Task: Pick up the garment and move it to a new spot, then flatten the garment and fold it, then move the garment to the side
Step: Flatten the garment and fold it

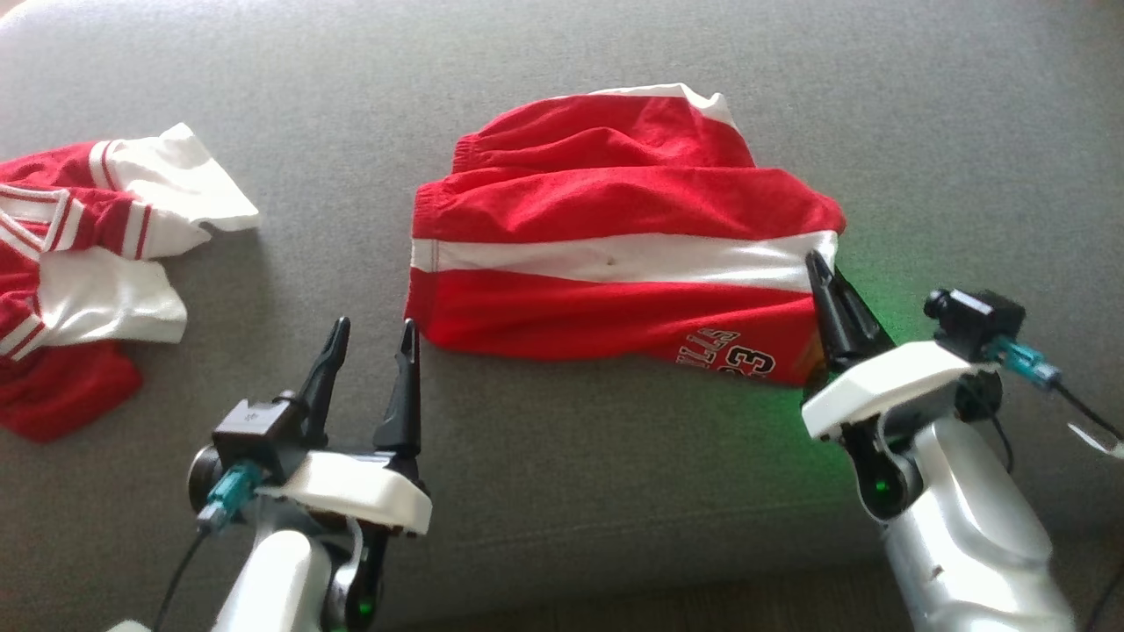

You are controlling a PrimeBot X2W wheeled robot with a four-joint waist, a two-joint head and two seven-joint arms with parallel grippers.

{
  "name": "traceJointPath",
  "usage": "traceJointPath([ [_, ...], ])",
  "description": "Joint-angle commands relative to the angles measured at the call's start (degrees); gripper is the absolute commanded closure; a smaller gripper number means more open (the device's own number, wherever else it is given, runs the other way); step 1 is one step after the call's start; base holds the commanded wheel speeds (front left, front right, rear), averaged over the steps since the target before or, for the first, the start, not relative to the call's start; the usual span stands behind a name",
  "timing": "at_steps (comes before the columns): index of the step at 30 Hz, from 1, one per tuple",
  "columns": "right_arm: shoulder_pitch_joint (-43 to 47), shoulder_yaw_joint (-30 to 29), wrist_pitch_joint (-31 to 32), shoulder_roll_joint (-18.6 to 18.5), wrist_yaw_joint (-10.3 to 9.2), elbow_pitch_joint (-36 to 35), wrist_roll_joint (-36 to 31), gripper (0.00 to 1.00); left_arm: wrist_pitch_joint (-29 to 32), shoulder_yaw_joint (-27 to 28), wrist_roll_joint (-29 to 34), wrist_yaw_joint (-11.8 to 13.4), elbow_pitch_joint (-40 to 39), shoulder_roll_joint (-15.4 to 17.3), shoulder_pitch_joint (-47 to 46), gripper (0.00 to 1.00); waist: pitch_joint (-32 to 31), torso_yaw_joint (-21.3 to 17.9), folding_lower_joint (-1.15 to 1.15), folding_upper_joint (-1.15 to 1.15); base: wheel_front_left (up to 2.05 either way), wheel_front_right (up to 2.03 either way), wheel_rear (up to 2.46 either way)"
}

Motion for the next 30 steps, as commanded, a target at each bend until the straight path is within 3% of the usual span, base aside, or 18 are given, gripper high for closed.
traceJointPath([
  [1, 0.7, 0.4, -0.4, 0.2, -0.01, -2.8, -1.4, 1.00, 0.8, 2.2, 0.0, -0.5, -1.6, 1.2, -2.8, 0.00, 0.2, -0.6, 0.00, 0.00, 0.00, 0.00, 0.00],
  [12, 1.5, 0.7, -0.3, 0.2, -0.01, -5.3, -1.9, 1.00, 11.2, 0.1, -2.7, -5.4, 0.7, 6.1, -10.0, 0.00, 1.8, -3.2, 0.00, 0.00, 0.00, 0.00, 0.00],
  [27, 0.6, 1.2, -0.4, 0.2, -0.01, -5.6, -2.0, 1.00, 15.5, -1.8, -5.5, -6.5, 3.2, 7.1, -14.7, 0.00, 3.1, -4.1, 0.00, 0.00, 0.00, 0.00, 0.00],
  [28, 0.6, 1.4, -0.4, 0.2, -0.01, -5.7, -2.0, 1.00, 15.4, -1.9, -5.6, -6.6, 3.4, 7.1, -14.9, 0.06, 3.2, -4.1, 0.00, 0.00, 0.00, 0.00, 0.00],
  [29, 0.5, 1.5, -0.4, 0.2, -0.01, -5.8, -1.9, 1.00, 15.3, -2.0, -5.7, -6.6, 3.5, 7.1, -15.2, 0.34, 3.2, -4.1, 0.00, 0.00, 0.00, 0.00, 0.00],
  [30, 0.4, 1.5, -0.4, 0.2, -0.01, -5.9, -1.9, 1.00, 15.3, -2.2, -5.8, -6.6, 3.7, 7.1, -15.4, 0.55, 3.2, -4.1, 0.00, 0.00, 0.00, 0.00, 0.00],
])
